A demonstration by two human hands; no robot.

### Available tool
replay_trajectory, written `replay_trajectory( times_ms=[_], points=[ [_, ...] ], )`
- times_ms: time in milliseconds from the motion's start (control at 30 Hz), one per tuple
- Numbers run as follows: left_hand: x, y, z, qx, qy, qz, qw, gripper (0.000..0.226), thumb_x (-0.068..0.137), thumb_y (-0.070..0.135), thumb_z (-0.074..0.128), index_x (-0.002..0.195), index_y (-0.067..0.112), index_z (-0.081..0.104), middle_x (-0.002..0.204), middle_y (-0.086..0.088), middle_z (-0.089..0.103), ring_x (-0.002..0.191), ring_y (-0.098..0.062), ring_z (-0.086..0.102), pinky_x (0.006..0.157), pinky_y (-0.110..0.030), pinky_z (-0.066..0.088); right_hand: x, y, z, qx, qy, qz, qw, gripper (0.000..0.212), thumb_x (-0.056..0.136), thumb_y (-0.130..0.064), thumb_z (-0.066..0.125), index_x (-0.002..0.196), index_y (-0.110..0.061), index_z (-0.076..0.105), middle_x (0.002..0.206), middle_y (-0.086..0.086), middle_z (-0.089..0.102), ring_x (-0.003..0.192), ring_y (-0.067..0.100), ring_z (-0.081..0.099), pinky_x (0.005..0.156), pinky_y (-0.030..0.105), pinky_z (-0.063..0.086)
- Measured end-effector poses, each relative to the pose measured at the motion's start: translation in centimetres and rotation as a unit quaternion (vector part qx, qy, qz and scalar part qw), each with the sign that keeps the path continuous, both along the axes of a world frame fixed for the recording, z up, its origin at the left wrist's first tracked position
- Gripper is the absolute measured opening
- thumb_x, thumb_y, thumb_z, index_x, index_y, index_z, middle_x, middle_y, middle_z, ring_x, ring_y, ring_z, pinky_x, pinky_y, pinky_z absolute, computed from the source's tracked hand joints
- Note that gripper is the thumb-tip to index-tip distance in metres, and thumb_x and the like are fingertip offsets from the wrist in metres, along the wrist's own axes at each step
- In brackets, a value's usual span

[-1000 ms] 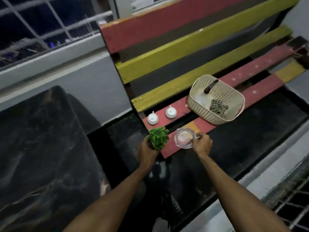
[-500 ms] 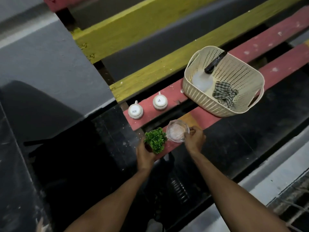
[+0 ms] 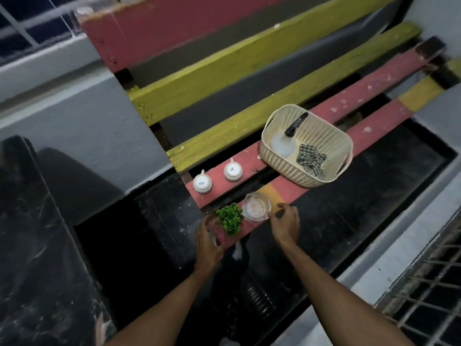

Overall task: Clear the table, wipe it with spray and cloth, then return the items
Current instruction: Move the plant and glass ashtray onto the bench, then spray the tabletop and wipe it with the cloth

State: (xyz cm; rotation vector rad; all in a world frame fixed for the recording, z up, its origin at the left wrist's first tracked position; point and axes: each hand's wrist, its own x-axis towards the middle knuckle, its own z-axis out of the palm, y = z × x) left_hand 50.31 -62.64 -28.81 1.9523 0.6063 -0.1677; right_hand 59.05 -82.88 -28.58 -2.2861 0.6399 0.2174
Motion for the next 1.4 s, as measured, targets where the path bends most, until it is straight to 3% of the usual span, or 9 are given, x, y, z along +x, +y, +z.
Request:
replay_trajectory(
  times_ms=[100, 200, 300, 500, 633, 800, 1067, 1233, 1400],
  points=[
    [0.0, 0.9, 3.6, 0.017, -0.023, -0.019, 0.999, 0.072, 0.075, 0.017, 0.079, 0.141, 0.013, 0.049, 0.137, -0.004, 0.055, 0.126, -0.024, 0.055, 0.105, -0.039, 0.048, -1.2, 0.5, 4.3, -0.021, -0.04, 0.019, 0.999, 0.036, 0.08, -0.019, 0.072, 0.115, -0.014, 0.065, 0.112, 0.009, 0.056, 0.11, 0.031, 0.055, 0.088, 0.039, 0.045],
    [2.1, 1.1, 9.3, 0.014, -0.04, -0.068, 0.997, 0.065, 0.075, 0.004, 0.07, 0.136, 0.012, 0.052, 0.135, -0.008, 0.052, 0.118, -0.015, 0.052, 0.101, -0.017, 0.044, -1.2, 0.7, 9.2, -0.014, -0.086, 0.017, 0.996, 0.037, 0.081, -0.015, 0.073, 0.117, -0.012, 0.065, 0.115, 0.009, 0.058, 0.112, 0.029, 0.055, 0.093, 0.037, 0.044],
    [5.1, 0.3, 14.1, 0.029, -0.064, -0.128, 0.989, 0.068, 0.078, 0.014, 0.07, 0.142, 0.014, 0.047, 0.143, -0.007, 0.051, 0.132, -0.024, 0.049, 0.112, -0.042, 0.043, -0.3, -0.3, 12.9, -0.013, -0.123, 0.021, 0.992, 0.044, 0.079, -0.015, 0.077, 0.12, -0.011, 0.064, 0.122, 0.006, 0.059, 0.117, 0.026, 0.054, 0.099, 0.037, 0.045],
    [14.1, -4.2, 17.4, 0.037, -0.105, -0.221, 0.969, 0.069, 0.088, 0.034, 0.07, 0.149, 0.02, 0.042, 0.146, 0.003, 0.049, 0.134, -0.015, 0.047, 0.101, -0.029, 0.034, 5.7, -5.7, 14.4, -0.03, -0.127, 0.044, 0.99, 0.048, 0.084, -0.013, 0.069, 0.13, -0.01, 0.056, 0.13, 0.009, 0.056, 0.121, 0.026, 0.053, 0.098, 0.032, 0.042],
    [21.5, -8.4, 15.0, 0.015, -0.089, -0.213, 0.973, 0.075, 0.078, 0.055, 0.071, 0.143, 0.028, 0.046, 0.14, 0.01, 0.051, 0.127, -0.011, 0.052, 0.097, -0.033, 0.044, 11.8, -10.1, 10.7, -0.026, -0.099, 0.059, 0.993, 0.05, 0.086, -0.016, 0.069, 0.132, -0.007, 0.053, 0.13, 0.012, 0.056, 0.124, 0.03, 0.05, 0.098, 0.036, 0.041],
    [29.6, -12.3, 9.0, 0.047, -0.046, -0.222, 0.973, 0.079, 0.082, 0.017, 0.076, 0.151, 0.016, 0.038, 0.151, -0.005, 0.046, 0.132, -0.021, 0.047, 0.106, -0.038, 0.042, 18.7, -13.8, 3.8, -0.01, 0.009, 0.135, 0.991, 0.061, 0.082, -0.018, 0.071, 0.137, -0.01, 0.046, 0.136, 0.015, 0.049, 0.126, 0.032, 0.047, 0.103, 0.038, 0.038],
    [35.6, -15.9, 2.7, 0.09, 0.047, -0.275, 0.956, 0.078, 0.078, 0.015, 0.083, 0.148, 0.01, 0.047, 0.143, -0.007, 0.059, 0.132, -0.027, 0.056, 0.104, -0.033, 0.044, 23.4, -14.3, -3.1, -0.094, 0.125, 0.209, 0.965, 0.094, 0.071, -0.027, 0.072, 0.15, -0.02, 0.021, 0.147, 0.02, 0.028, 0.131, 0.042, 0.036, 0.107, 0.049, 0.039],
    [36.2, -17.1, 1.4, 0.035, 0.039, -0.175, 0.983, 0.042, 0.086, 0.017, 0.08, 0.126, 0.016, 0.067, 0.109, 0.0, 0.071, 0.11, -0.025, 0.066, 0.092, -0.035, 0.05, 24.1, -13.5, -5.1, -0.16, 0.094, 0.204, 0.961, 0.065, 0.086, -0.014, 0.055, 0.147, -0.023, 0.032, 0.144, 0.018, 0.026, 0.126, 0.043, 0.037, 0.105, 0.05, 0.039],
    [34.9, -17.1, 2.8, 0.015, -0.026, -0.168, 0.985, 0.041, 0.086, 0.02, 0.08, 0.124, 0.012, 0.069, 0.115, 0.002, 0.074, 0.1, -0.008, 0.064, 0.089, -0.025, 0.048, 23.9, -14.6, -5.0, -0.146, 0.002, 0.198, 0.969, 0.032, 0.088, -0.016, 0.057, 0.12, -0.017, 0.061, 0.12, 0.008, 0.054, 0.102, 0.028, 0.058, 0.089, 0.043, 0.052]
  ],
)
